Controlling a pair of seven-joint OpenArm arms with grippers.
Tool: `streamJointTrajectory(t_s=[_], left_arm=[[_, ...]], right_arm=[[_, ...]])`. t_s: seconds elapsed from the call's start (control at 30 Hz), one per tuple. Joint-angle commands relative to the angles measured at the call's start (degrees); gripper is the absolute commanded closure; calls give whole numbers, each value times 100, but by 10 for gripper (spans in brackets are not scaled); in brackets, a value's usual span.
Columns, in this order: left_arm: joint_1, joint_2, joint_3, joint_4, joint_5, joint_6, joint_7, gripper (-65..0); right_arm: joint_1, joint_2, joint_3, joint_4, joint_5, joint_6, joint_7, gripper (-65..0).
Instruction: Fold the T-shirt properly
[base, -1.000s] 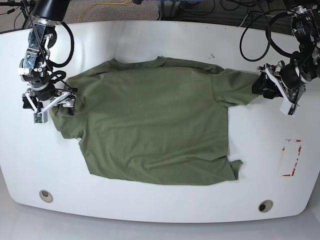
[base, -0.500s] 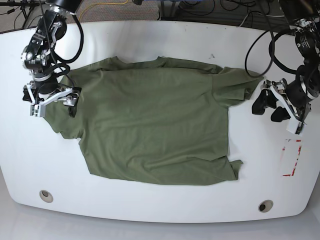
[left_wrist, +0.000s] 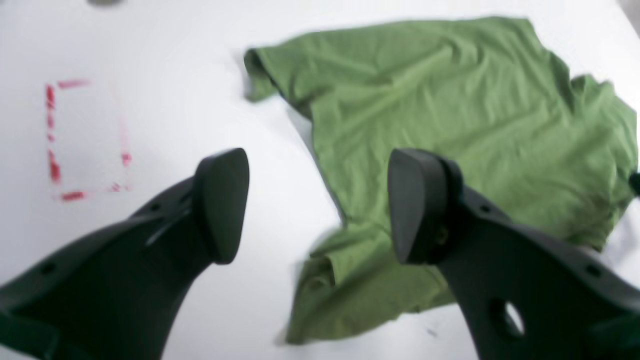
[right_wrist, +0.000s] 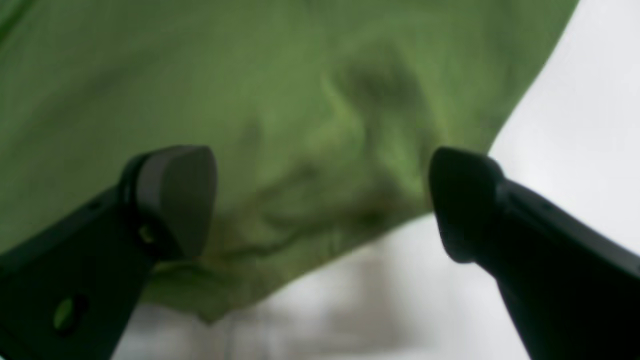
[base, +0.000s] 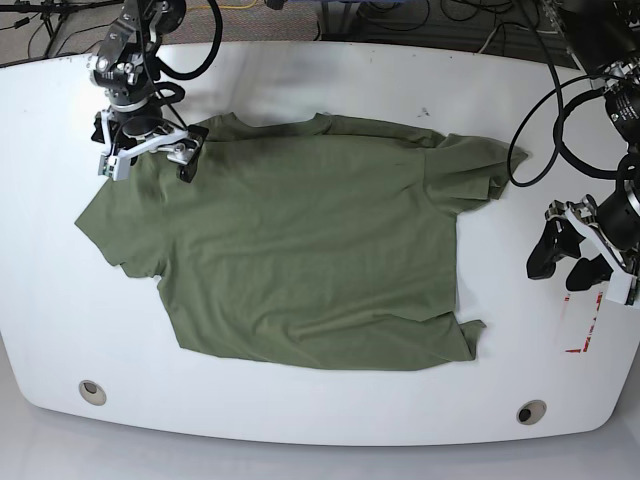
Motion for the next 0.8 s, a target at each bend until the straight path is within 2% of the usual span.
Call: streamJointTrajectory(t_s=[0.0,0.33,0.77], left_arm=[[-188,-96,-28,68,157,-6,-126,-410],[-268,-96,-46,59,483,-6,-144,-410],[-276,-96,-63,59,1124,-6,-162,-410]], right_arm=[[-84,-105,2,124,65,4,137,-650],[-497,-158,-34,107,101,4,137,-650],[-884,-237,-772,89,101,4,137,-650]])
